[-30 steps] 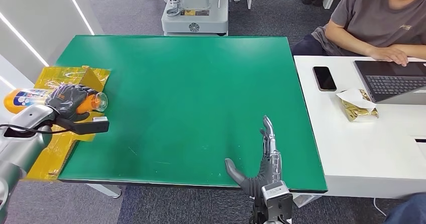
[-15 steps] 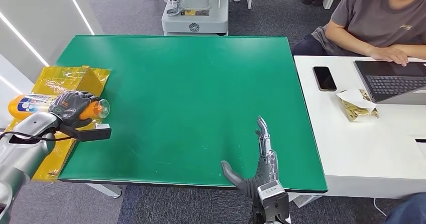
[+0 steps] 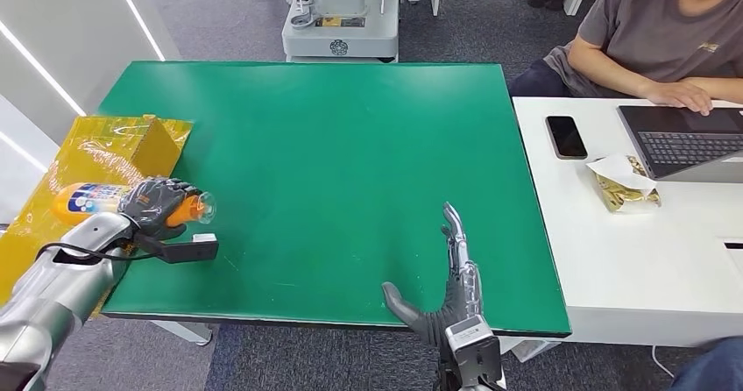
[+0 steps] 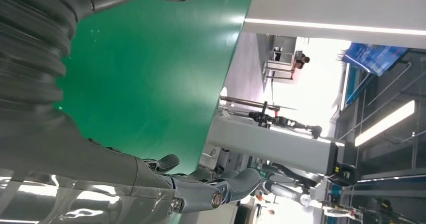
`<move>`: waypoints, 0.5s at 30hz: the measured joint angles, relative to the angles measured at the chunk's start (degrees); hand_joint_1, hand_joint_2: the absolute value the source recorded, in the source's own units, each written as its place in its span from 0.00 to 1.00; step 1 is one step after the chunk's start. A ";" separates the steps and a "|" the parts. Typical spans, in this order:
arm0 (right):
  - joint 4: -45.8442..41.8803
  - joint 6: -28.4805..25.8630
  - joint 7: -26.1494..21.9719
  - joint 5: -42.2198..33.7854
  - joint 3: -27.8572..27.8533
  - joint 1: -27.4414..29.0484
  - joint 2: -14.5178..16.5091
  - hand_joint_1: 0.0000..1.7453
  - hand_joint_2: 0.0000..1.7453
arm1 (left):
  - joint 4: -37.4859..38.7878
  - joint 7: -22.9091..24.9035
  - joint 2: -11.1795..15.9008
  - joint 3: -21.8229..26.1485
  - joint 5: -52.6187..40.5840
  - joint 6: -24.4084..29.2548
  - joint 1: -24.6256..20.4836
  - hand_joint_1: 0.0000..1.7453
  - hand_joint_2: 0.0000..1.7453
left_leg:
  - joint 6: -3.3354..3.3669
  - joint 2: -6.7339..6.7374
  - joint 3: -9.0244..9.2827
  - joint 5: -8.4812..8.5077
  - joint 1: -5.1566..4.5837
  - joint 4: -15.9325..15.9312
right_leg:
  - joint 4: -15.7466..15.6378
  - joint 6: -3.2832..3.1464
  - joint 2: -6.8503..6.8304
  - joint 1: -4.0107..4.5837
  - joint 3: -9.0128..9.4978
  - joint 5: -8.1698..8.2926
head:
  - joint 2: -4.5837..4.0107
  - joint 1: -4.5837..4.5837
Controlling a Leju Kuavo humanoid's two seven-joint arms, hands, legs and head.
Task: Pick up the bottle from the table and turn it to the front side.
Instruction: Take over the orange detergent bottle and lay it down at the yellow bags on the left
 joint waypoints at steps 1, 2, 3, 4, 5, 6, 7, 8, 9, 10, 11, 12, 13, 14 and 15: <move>0.05 0.09 0.01 -0.02 0.00 0.00 0.00 0.00 1.00 | 0.11 -0.01 -0.13 -0.01 -0.03 -0.15 0.07 1.00 1.00 | 0.00 0.00 0.00 0.00 0.00 0.00 | 0.00 0.00 0.00 0.00 0.00 0.00 | 0.00 0.00; 0.10 0.25 0.01 -0.07 0.00 0.00 0.00 0.00 1.00 | 0.21 -0.01 -0.23 -0.01 -0.03 -0.27 0.11 1.00 1.00 | 0.00 0.00 0.00 0.00 0.00 0.00 | 0.00 0.00 0.00 0.00 0.00 0.00 | 0.00 0.00; 0.15 0.54 0.02 -0.14 0.00 -0.02 0.00 0.00 1.00 | 0.27 -0.01 -0.32 -0.01 -0.02 -0.37 0.16 1.00 1.00 | 0.00 0.01 0.00 0.00 0.00 0.00 | 0.00 0.00 0.00 0.00 0.01 0.00 | 0.00 0.00; 0.23 0.88 0.04 -0.26 0.00 -0.06 0.00 0.00 1.00 | 0.32 -0.01 -0.40 -0.01 -0.01 -0.40 0.20 1.00 1.00 | 0.00 0.00 0.00 0.00 0.00 0.00 | 0.00 0.00 0.00 0.00 0.01 0.00 | 0.00 0.00; 0.35 1.23 0.07 -0.37 0.00 -0.12 0.00 0.00 1.00 | 0.38 -0.01 -0.46 -0.01 0.01 -0.35 0.27 1.00 1.00 | 0.00 0.00 0.00 0.00 0.00 0.00 | 0.00 0.00 0.00 0.00 0.02 0.00 | 0.00 0.00; 0.50 1.56 0.09 -0.45 0.01 -0.22 0.00 0.00 1.00 | 0.45 -0.01 -0.52 -0.01 0.02 -0.31 0.36 1.00 1.00 | 0.00 0.00 0.00 0.00 0.00 0.00 | 0.00 0.00 0.00 0.00 0.02 0.00 | 0.00 0.00; 0.68 1.80 0.11 -0.52 0.01 -0.37 0.00 0.00 1.00 | 0.53 0.00 -0.57 -0.01 0.03 -0.28 0.45 1.00 1.00 | 0.00 0.00 -0.01 0.00 0.00 0.00 | 0.00 0.00 0.00 0.00 0.02 0.01 | 0.00 0.00; 0.87 1.96 0.14 -0.52 0.01 -0.54 0.00 0.00 1.00 | 0.61 0.00 -0.60 -0.01 0.03 -0.26 0.54 1.00 1.00 | 0.00 0.00 -0.01 0.00 0.00 0.00 | 0.00 0.00 0.00 0.00 0.02 0.01 | 0.00 0.00; 1.04 2.07 0.14 -0.53 0.01 -0.70 0.00 0.00 1.00 | 0.67 0.00 -0.62 -0.01 0.03 -0.26 0.62 1.00 1.00 | 0.00 0.00 -0.01 0.00 0.00 0.00 | 0.00 0.00 0.00 0.00 0.02 0.01 | 0.00 0.00; 1.22 2.13 0.14 -0.56 0.01 -0.85 0.00 0.00 1.00 | 0.73 0.01 -0.64 -0.01 0.03 -0.27 0.68 1.00 1.00 | 0.00 0.00 -0.01 0.00 0.00 0.00 | 0.00 0.00 0.00 0.00 0.02 0.01 | 0.00 0.00; 1.37 2.14 0.14 -0.61 0.01 -0.96 0.00 0.00 1.00 | 0.79 0.03 -0.64 -0.01 0.02 -0.28 0.72 1.00 1.00 | 0.00 -0.01 -0.01 0.00 0.00 0.00 | 0.00 0.00 -0.01 0.00 0.02 0.01 | 0.00 0.00; 1.53 2.16 0.14 -0.69 0.01 -1.04 0.00 0.00 1.00 | 0.84 0.07 -0.65 -0.01 0.00 -0.29 0.74 1.00 1.00 | 0.00 -0.01 -0.01 0.00 0.00 0.00 | 0.00 0.00 -0.01 0.00 0.02 0.01 | 0.00 0.00; 1.71 2.18 0.14 -0.83 0.01 -1.11 0.00 0.00 1.00 | 0.90 0.12 -0.67 -0.01 -0.04 -0.29 0.75 1.00 1.00 | 0.00 -0.01 -0.02 0.00 0.00 0.00 | 0.00 0.00 -0.01 0.00 0.02 0.00 | 0.00 0.00; 1.92 2.22 0.15 -1.06 0.02 -1.18 0.00 0.00 1.00 | 0.97 0.22 -0.72 -0.01 -0.09 -0.20 0.78 1.00 1.00 | 0.00 -0.01 -0.02 0.00 0.00 0.00 | 0.00 0.00 -0.01 0.00 0.02 0.00 | 0.00 0.00; 2.16 2.29 0.16 -1.28 0.05 -1.24 0.00 0.00 1.00 | 1.02 0.45 -0.79 -0.02 -0.16 0.04 0.87 0.99 1.00 | 0.00 -0.01 -0.02 0.00 -0.01 0.00 | 0.00 0.00 -0.01 0.00 0.02 0.00 | 0.00 0.01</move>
